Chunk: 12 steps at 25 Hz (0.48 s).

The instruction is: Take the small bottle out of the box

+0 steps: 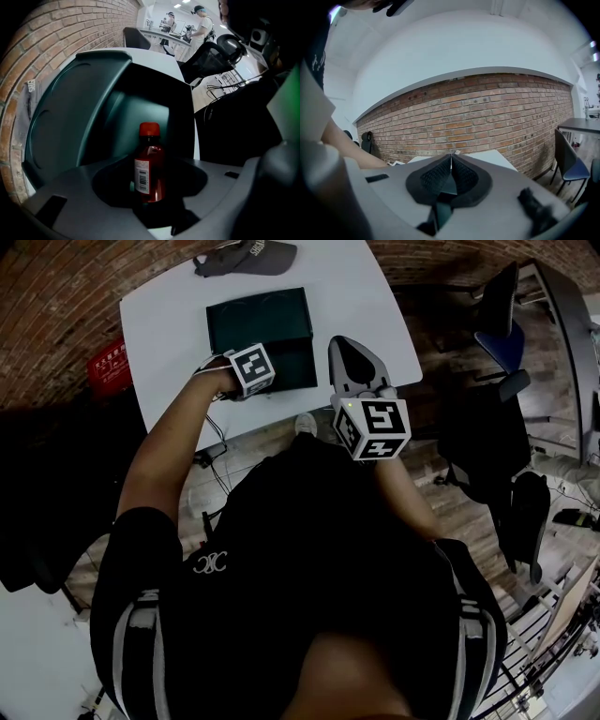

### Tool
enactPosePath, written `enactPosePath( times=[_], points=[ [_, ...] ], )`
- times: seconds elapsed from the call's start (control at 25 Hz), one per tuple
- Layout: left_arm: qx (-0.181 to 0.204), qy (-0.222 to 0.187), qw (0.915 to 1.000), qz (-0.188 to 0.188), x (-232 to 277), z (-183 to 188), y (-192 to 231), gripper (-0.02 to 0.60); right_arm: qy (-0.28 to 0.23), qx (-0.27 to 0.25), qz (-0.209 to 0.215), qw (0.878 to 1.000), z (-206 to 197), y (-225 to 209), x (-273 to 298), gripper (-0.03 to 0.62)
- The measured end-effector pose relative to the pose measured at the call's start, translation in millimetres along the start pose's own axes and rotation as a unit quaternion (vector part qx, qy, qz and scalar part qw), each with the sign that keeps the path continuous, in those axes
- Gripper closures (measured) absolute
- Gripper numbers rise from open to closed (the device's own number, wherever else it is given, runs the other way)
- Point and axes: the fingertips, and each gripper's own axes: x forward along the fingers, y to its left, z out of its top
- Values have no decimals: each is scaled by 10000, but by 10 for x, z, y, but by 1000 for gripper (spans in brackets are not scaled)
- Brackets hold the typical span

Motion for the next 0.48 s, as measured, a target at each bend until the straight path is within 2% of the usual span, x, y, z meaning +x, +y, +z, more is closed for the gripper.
enactPosePath(
  times=[0.2, 0.48],
  points=[
    [-232, -163, 9996, -23, 44, 13, -35, 354, -15, 10, 39, 10000, 22, -8, -14, 563],
    [-266, -280, 9992, 61, 19, -6, -5, 356, -11, 44, 46, 10000, 32, -14, -26, 563]
  ],
)
